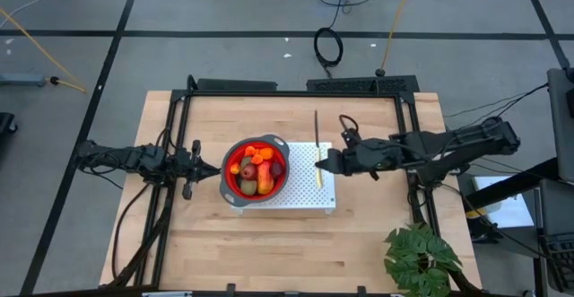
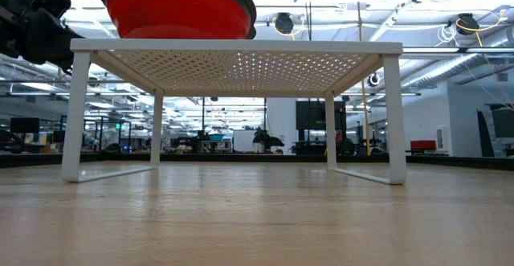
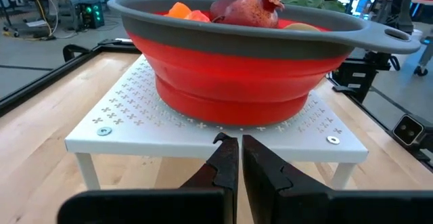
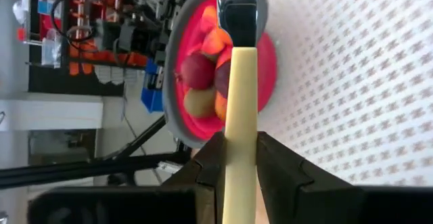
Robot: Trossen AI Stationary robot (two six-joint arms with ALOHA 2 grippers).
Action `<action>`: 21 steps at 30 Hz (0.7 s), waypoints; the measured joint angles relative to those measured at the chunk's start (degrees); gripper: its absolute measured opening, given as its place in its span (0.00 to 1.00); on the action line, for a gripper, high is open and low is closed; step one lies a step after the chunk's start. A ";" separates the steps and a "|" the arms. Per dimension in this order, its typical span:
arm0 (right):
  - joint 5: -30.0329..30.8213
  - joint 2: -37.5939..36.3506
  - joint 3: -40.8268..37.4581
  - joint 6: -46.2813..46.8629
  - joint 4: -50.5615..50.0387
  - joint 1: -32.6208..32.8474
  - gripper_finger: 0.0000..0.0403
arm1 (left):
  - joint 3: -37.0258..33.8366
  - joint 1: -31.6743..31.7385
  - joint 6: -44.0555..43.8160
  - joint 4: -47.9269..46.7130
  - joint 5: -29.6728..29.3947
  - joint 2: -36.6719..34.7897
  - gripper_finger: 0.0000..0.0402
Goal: Pick & Place Fruit
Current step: Put the yellow table knife on the shelf to the right of the red strainer bowl
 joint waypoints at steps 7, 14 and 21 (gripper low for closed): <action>-3.10 5.93 7.44 5.41 -6.02 0.03 0.13 | -0.01 -0.02 -0.09 0.00 0.08 0.02 0.05; -4.40 10.74 13.75 12.55 -17.31 0.03 0.13 | 0.01 -0.02 0.63 -0.07 0.13 -0.01 0.05; -7.86 16.08 15.32 17.14 -18.94 0.03 0.13 | 0.01 0.01 0.87 -0.05 1.50 0.01 0.05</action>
